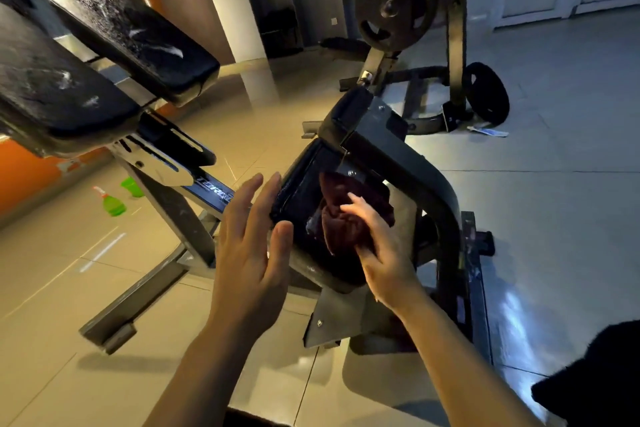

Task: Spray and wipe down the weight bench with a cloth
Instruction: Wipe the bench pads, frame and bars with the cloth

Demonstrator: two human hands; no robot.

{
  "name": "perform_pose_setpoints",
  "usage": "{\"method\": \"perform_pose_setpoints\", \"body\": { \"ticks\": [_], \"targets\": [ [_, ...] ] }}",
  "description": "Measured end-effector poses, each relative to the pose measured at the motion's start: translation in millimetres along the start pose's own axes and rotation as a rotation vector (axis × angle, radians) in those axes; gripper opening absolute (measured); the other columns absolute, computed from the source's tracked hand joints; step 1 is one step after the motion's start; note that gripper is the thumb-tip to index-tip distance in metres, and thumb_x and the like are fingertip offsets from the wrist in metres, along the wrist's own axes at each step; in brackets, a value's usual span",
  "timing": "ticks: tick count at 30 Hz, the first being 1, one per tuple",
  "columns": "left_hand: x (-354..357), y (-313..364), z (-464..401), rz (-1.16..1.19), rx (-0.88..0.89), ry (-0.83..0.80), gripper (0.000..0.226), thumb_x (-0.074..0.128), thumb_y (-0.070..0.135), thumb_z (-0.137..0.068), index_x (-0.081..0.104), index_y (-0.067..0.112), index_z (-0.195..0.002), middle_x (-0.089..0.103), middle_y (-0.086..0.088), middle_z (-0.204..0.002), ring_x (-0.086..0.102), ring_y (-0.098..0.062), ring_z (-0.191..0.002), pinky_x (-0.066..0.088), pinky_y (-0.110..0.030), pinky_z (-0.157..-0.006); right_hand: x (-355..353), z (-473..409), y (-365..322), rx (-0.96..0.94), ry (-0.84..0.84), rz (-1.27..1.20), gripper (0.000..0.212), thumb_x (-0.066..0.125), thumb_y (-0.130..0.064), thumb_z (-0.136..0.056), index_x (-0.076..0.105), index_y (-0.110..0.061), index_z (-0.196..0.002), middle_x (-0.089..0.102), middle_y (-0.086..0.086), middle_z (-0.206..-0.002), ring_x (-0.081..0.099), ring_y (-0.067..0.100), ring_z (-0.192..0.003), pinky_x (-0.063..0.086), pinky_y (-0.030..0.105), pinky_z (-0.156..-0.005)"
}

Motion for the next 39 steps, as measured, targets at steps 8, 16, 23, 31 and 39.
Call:
{"method": "perform_pose_setpoints", "body": {
  "ticks": [8,16,23,31,39],
  "targets": [
    [-3,-36,32,-0.150,-0.034,-0.039,0.059,0.009,0.069,-0.094,0.023,0.043,-0.145,0.032,-0.001,-0.153,0.018,0.000,-0.137,0.027,-0.056,-0.110,-35,-56,32,0.042,0.040,0.147,0.058,0.046,0.010,-0.090,0.047,-0.024,-0.137,0.041,-0.004,-0.149,0.035,0.011,-0.137,0.032,0.017,-0.111],
    [2,-36,6,-0.063,0.005,-0.020,0.055,0.020,0.065,-0.095,0.024,0.040,-0.144,0.024,0.008,-0.152,0.022,-0.006,-0.136,0.035,-0.056,-0.106,-6,20,-1,-0.041,0.056,0.069,0.053,0.045,-0.008,-0.091,0.048,-0.043,-0.131,0.033,-0.032,-0.145,0.031,-0.013,-0.134,0.036,0.023,-0.110],
    [19,-39,-3,-0.047,0.102,0.009,0.054,0.018,0.060,-0.097,0.026,0.036,-0.145,0.024,0.007,-0.152,0.023,-0.015,-0.140,0.030,-0.054,-0.109,4,50,-10,-0.065,0.046,0.123,0.053,0.043,-0.020,-0.091,0.039,-0.051,-0.134,0.034,-0.028,-0.150,0.032,0.003,-0.141,0.041,0.041,-0.110],
    [16,-65,30,0.008,0.098,0.000,0.053,0.016,0.059,-0.098,0.030,0.034,-0.143,0.028,0.006,-0.151,0.021,-0.006,-0.138,0.029,-0.049,-0.104,-47,-30,33,0.221,0.184,0.286,0.060,0.046,0.010,-0.090,0.053,-0.033,-0.132,0.052,0.002,-0.141,0.043,0.021,-0.135,0.035,0.030,-0.110],
    [7,-61,24,0.049,0.245,0.033,0.044,0.041,0.045,-0.096,0.043,0.024,-0.134,0.040,-0.004,-0.140,0.029,-0.005,-0.129,0.024,-0.021,-0.104,-21,32,8,0.271,0.231,0.180,0.056,0.048,0.005,-0.095,0.054,-0.046,-0.118,0.054,-0.027,-0.124,0.041,-0.002,-0.128,0.035,0.008,-0.102]
  ]
}}
Point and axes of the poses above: each hand's wrist, its own z-axis away from the middle knuckle, its own x-axis out of the palm, y = z × x, the point moved 9 cm from there along -z, towards the middle knuckle
